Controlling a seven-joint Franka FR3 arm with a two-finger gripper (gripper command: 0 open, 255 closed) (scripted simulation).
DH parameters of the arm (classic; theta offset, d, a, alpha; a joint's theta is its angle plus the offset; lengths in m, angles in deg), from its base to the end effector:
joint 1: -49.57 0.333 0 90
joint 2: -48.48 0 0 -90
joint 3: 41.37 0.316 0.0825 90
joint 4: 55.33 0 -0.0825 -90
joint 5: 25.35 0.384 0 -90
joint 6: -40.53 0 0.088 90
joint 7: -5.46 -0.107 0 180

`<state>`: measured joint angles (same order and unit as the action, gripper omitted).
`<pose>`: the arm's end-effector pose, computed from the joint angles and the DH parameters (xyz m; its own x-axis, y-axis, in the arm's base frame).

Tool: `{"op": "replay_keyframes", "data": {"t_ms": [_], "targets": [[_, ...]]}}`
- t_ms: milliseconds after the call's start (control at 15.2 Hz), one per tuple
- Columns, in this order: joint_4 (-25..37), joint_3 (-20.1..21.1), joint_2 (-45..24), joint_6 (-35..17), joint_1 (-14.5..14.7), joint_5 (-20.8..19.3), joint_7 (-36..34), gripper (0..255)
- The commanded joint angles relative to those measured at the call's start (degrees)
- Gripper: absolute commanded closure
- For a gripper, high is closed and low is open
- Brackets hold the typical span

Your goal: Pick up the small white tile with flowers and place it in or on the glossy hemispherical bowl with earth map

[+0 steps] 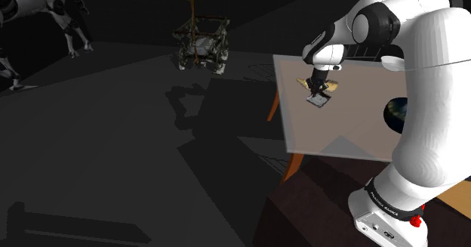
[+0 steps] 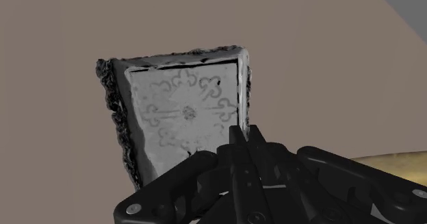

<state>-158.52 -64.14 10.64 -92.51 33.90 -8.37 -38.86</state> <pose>0.5176 -0.3833 0.1952 -0.0203 -0.9996 -0.0214 -0.9968 0.0186 0.0772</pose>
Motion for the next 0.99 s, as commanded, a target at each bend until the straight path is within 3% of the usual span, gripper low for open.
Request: {"op": "replay_keyframes", "data": {"t_ms": [0,924], "targets": [[0.0,0.0,0.0,0.0,0.0,0.0,0.0,255],[-0.1,-1.9,5.3,5.0,1.4,-2.4,-1.3,255]]}}
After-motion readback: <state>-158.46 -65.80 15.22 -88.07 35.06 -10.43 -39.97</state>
